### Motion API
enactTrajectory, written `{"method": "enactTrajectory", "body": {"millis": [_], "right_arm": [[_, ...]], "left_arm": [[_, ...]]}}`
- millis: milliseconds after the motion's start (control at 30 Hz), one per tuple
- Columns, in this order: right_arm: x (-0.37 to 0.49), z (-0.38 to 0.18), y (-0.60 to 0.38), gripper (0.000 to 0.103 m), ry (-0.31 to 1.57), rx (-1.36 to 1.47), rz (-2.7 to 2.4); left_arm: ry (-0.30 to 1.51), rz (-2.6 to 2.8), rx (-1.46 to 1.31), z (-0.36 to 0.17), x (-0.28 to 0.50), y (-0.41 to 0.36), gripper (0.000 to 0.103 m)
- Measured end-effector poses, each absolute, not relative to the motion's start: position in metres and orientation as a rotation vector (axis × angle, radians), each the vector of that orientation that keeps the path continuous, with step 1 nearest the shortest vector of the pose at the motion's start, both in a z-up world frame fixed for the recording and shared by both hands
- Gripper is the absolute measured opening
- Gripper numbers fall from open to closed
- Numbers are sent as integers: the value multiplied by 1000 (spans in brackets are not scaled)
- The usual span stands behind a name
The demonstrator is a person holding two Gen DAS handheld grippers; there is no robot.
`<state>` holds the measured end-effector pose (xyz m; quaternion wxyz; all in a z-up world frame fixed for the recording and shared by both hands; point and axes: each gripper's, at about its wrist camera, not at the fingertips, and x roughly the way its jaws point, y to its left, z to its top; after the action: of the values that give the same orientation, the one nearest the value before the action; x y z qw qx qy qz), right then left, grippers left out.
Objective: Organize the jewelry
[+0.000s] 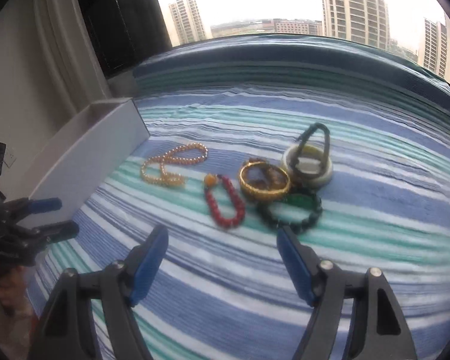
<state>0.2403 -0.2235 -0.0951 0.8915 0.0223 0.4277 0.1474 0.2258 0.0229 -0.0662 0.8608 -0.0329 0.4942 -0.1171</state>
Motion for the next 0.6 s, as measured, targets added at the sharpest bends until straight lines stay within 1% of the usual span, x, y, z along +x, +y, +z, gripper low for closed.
{"method": "enactTrajectory", "body": {"millis": [67,133,233,267,300,367,467,600], "right_arm": [[264,-103,-213,55,902,-48,335],[282,-109,-201,48,906,-115,359],[306,-123,-186,46,924,-228,346],[312,-129,-183,45,942,-257,342],[318,-136,-181,41,967,-281,335],[324,-148,-179,17,1015,-330,298],[312,-141,-191,12,1009,-258,310],[279,-125,-213,11,1006,-80,336]], "left_arm": [[1039,-230,-64,-69,223,27,101],[1058,-215,-48,-77,219,29,101],[1095,-201,-31,-89,215,32,101],[1104,-195,-30,-93,215,33,101],[1109,-191,-30,-95,216,34,101],[1116,-186,-26,-97,218,36,101],[1109,-181,-15,-95,222,37,101],[1105,-193,-12,-95,238,31,101]]}}
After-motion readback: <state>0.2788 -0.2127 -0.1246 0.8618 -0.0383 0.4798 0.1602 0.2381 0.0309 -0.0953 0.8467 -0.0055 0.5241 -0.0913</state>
